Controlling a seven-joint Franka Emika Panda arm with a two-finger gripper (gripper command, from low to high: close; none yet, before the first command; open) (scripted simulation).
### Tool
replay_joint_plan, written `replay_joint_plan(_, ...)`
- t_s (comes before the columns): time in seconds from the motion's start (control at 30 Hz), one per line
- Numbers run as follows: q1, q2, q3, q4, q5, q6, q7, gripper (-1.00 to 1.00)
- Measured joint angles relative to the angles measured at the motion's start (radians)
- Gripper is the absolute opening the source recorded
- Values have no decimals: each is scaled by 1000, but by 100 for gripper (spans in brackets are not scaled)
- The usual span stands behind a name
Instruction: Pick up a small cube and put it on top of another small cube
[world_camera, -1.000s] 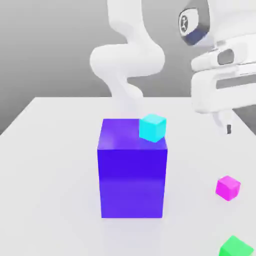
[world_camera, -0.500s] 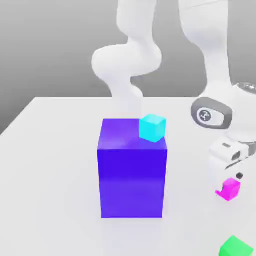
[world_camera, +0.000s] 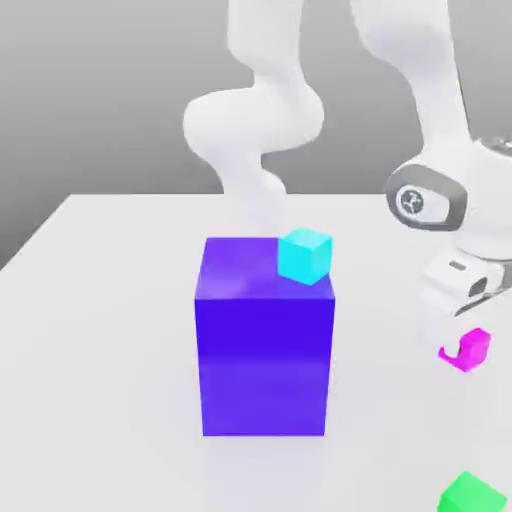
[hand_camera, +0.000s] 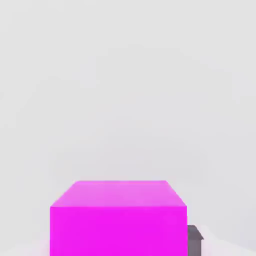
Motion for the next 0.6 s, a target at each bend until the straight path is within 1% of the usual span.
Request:
replay_joint_plan(0.33,-198,131,-54,358,16,-229,-466,-100)
replay_joint_plan(0.4,-218,177,-66,402,8,-227,-513,-100)
replay_joint_plan(0.47,-213,242,-82,416,-11,-176,-513,-100)
replay_joint_plan(0.5,-208,273,-90,420,-20,-150,-509,100)
replay_joint_plan(0.6,-208,273,-90,420,-20,-150,-509,100)
